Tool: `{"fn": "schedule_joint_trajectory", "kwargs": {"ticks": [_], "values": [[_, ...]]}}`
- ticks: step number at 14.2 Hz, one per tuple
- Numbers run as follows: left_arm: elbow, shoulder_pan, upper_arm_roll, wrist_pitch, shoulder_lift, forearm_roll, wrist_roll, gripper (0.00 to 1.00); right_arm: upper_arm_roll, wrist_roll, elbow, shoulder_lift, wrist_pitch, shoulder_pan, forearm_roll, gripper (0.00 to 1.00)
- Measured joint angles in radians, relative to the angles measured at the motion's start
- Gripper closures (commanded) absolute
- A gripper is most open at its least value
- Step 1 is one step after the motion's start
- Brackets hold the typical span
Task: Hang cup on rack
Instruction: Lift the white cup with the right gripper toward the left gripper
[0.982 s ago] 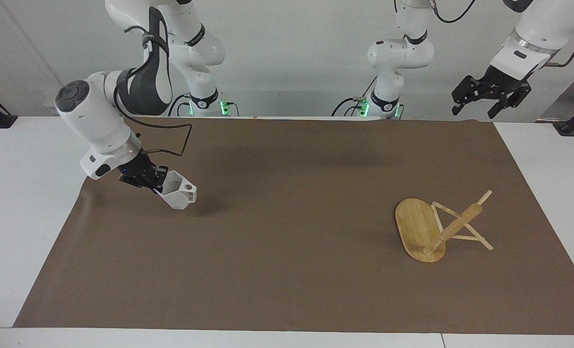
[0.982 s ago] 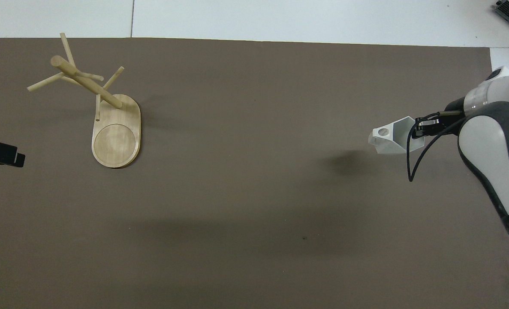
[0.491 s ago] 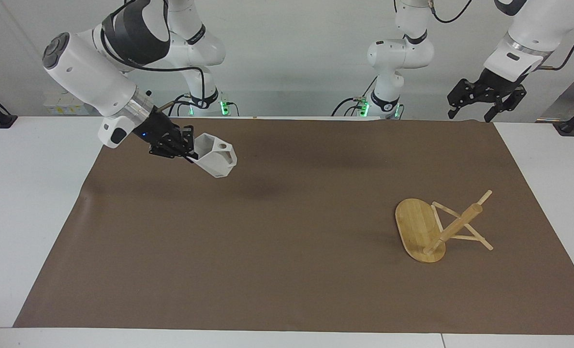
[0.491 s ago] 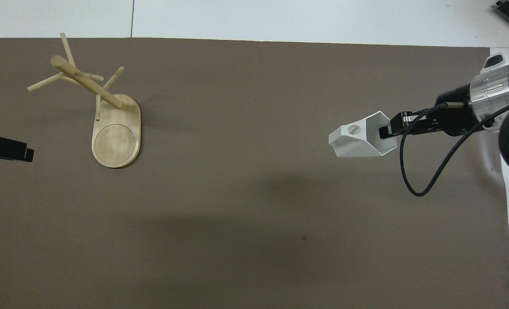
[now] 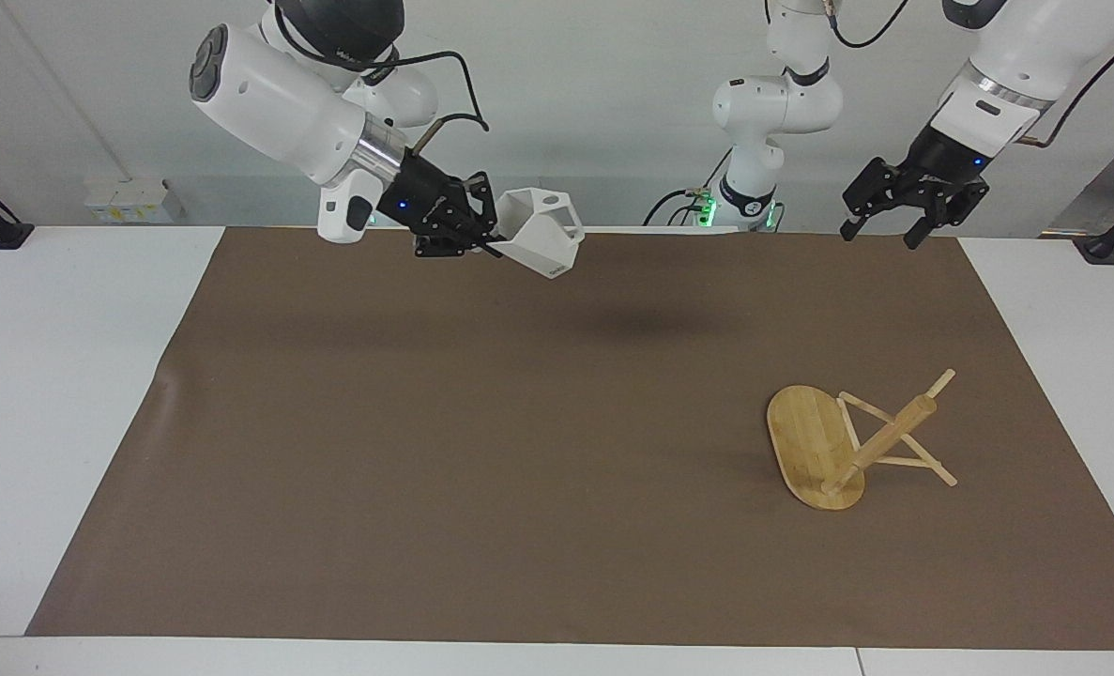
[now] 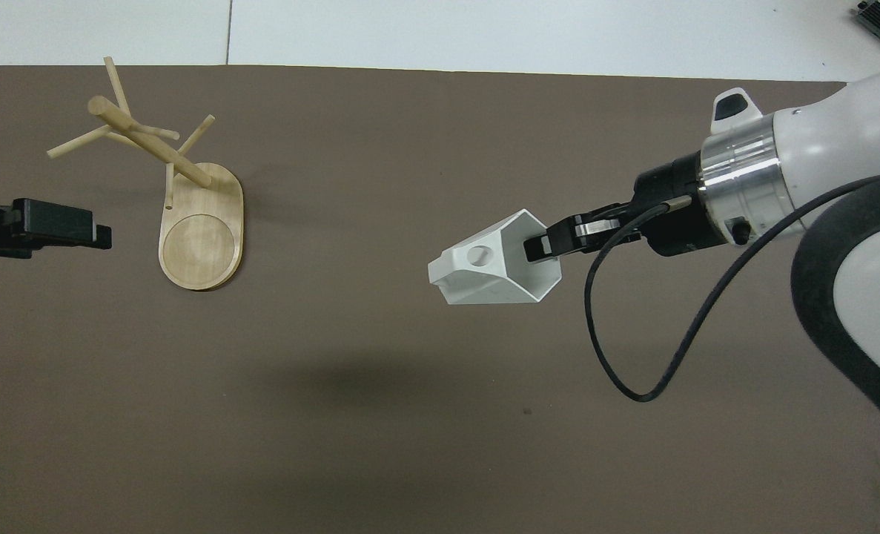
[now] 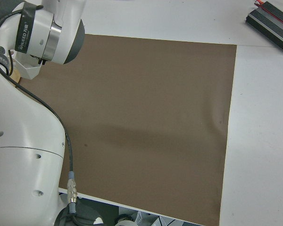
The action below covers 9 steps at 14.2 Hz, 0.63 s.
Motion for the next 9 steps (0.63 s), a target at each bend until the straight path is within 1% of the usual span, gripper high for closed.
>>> {"fn": "schedule_joint_trajectory", "kwargs": {"ticks": [4, 7, 9], "values": [[-0.003, -0.036, -0.005, 0.044, 0.0, -0.115, -0.393, 0.0, 0.011, 0.119, -0.001, 0.006, 0.144, 0.09, 0.101, 1.0], [-0.003, -0.051, -0.015, 0.054, 0.0, -0.149, -0.724, 0.0, 0.011, 0.235, -0.001, 0.022, 0.286, 0.144, 0.169, 1.0], [-0.003, -0.073, -0.017, 0.057, 0.0, -0.161, -0.928, 0.0, 0.011, 0.299, -0.001, 0.044, 0.406, 0.189, 0.223, 1.0]]}}
